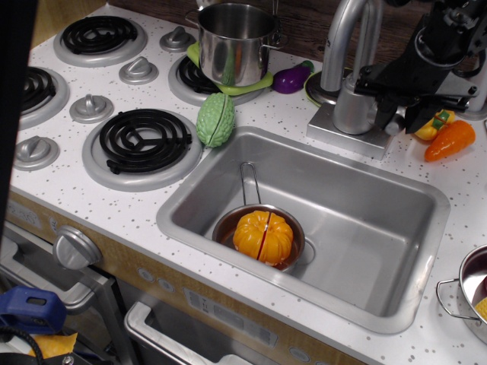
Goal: Turn lever vertical to front
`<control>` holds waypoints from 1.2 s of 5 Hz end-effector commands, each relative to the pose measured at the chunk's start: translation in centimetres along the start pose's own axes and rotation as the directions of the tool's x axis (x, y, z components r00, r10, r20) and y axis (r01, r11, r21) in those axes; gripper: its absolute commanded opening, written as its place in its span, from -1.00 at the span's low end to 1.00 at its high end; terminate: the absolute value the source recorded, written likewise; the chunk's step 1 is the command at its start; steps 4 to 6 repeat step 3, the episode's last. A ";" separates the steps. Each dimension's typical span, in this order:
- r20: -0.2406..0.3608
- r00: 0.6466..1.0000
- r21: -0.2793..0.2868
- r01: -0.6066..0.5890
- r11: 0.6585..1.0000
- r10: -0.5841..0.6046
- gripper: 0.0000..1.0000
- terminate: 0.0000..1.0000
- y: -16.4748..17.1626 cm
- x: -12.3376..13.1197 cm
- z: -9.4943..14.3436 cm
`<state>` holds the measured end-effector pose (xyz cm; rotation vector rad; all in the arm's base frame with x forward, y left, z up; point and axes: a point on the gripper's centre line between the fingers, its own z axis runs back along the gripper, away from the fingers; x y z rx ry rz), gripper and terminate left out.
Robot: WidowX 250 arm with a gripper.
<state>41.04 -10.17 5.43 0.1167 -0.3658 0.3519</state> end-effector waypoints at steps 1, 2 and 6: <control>-0.007 0.999 -0.057 -0.047 0.997 0.047 -1.00 -1.00 -0.1 0.5 0.1; -0.004 0.999 -0.066 -0.051 0.997 0.051 -1.00 -1.00 -0.3 0.4 -0.4; -0.023 0.999 -0.067 -0.025 0.997 0.023 -1.00 1.00 -0.1 0.8 -0.8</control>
